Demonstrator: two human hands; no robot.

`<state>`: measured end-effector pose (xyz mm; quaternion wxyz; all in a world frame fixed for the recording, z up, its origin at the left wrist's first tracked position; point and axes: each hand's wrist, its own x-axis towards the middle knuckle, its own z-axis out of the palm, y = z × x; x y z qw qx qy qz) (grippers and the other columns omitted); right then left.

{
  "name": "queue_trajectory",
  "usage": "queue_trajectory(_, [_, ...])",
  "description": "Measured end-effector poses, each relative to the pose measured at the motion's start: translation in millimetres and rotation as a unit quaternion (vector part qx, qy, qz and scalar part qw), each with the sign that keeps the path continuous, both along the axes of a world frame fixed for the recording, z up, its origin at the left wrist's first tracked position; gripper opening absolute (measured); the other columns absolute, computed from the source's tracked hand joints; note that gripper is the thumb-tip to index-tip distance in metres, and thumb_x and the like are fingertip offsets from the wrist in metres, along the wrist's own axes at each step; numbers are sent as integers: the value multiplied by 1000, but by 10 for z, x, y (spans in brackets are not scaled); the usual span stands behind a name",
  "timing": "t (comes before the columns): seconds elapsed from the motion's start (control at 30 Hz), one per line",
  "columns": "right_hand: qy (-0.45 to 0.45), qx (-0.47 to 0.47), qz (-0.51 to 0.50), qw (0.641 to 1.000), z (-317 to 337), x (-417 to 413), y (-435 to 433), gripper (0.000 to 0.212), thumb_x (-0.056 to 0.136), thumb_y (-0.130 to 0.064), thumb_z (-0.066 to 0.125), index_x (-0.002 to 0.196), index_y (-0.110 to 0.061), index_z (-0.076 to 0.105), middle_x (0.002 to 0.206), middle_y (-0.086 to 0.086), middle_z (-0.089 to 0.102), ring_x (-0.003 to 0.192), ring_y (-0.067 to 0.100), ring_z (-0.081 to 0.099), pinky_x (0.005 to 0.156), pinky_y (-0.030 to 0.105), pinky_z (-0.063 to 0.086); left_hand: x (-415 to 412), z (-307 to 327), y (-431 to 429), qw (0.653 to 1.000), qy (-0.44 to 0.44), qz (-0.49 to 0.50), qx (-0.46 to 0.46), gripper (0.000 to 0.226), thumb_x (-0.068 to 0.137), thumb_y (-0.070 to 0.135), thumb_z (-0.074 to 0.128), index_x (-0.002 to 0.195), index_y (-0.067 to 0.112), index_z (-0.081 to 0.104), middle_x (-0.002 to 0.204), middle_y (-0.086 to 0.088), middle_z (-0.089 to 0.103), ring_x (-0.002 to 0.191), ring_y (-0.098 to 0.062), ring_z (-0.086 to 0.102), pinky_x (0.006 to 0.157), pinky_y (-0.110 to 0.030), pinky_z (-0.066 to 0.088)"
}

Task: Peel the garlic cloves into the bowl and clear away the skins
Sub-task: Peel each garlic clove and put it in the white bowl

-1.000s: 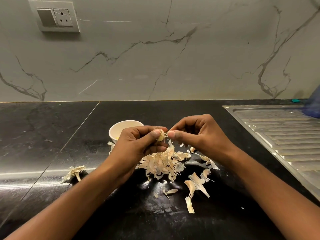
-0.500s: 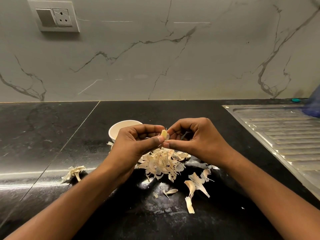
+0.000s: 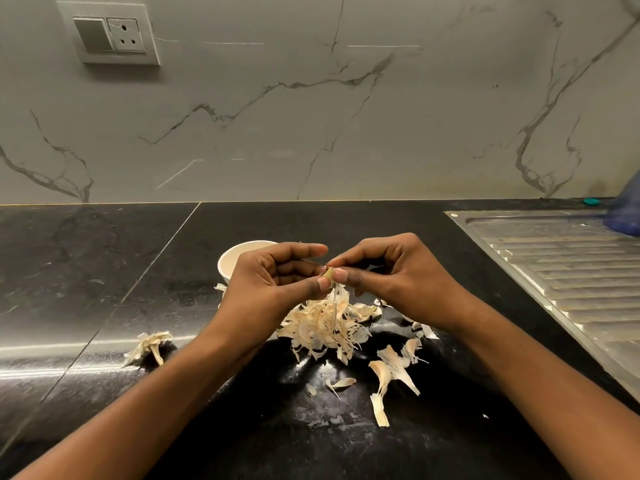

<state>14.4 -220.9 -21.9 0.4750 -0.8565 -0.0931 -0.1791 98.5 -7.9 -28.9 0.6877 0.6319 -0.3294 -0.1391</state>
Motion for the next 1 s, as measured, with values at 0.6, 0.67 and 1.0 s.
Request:
queue_trajectory(0.6, [17, 47, -11, 999, -35, 41, 90, 13, 103, -16, 66, 108, -10, 76, 87, -4, 74, 78, 6, 68, 73, 22, 57, 10, -14, -31, 994, 101, -34, -38, 33, 82, 8, 76, 112, -4, 73, 105, -24, 78, 103, -38, 77, 93, -40, 63])
queue_trajectory(0.67, [19, 53, -12, 998, -20, 36, 86, 13, 103, -17, 66, 109, -10, 75, 87, -4, 74, 78, 8, 68, 74, 23, 57, 26, -2, -33, 989, 133, -28, -65, 30, 84, 3, 74, 112, -7, 70, 106, -24, 77, 102, -37, 77, 88, -36, 64])
queue_trajectory(1.0, [35, 87, -37, 995, 68, -58, -2, 16, 91, -14, 81, 106, -11, 81, 88, 8, 81, 79, 26, 77, 74, 47, 63, 106, 38, -21, 974, 207, -11, -95, 28, 86, 10, 71, 112, 0, 73, 105, -18, 77, 91, -27, 74, 77, -30, 65])
